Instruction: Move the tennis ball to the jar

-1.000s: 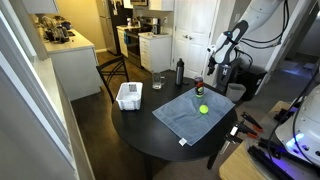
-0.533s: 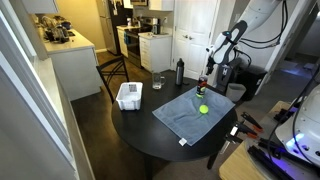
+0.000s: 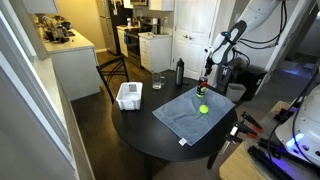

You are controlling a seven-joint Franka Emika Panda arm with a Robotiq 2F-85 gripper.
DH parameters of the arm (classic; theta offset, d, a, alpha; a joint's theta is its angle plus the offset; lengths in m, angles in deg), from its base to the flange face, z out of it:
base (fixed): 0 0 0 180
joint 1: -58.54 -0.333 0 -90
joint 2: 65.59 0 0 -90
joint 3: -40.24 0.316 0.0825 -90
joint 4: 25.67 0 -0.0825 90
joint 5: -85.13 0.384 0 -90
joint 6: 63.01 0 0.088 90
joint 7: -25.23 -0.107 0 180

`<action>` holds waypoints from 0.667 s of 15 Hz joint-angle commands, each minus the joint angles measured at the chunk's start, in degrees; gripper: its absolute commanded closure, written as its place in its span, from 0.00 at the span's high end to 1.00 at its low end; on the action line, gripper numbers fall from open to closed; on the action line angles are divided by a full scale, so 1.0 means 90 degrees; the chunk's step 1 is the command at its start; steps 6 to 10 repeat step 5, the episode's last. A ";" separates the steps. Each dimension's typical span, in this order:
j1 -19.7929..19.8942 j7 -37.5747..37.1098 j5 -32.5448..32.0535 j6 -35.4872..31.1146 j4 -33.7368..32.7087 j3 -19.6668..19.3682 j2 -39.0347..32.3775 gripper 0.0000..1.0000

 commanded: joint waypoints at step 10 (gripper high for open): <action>0.0046 -0.0158 -0.0172 0.0005 -0.0004 0.0016 0.0002 1.00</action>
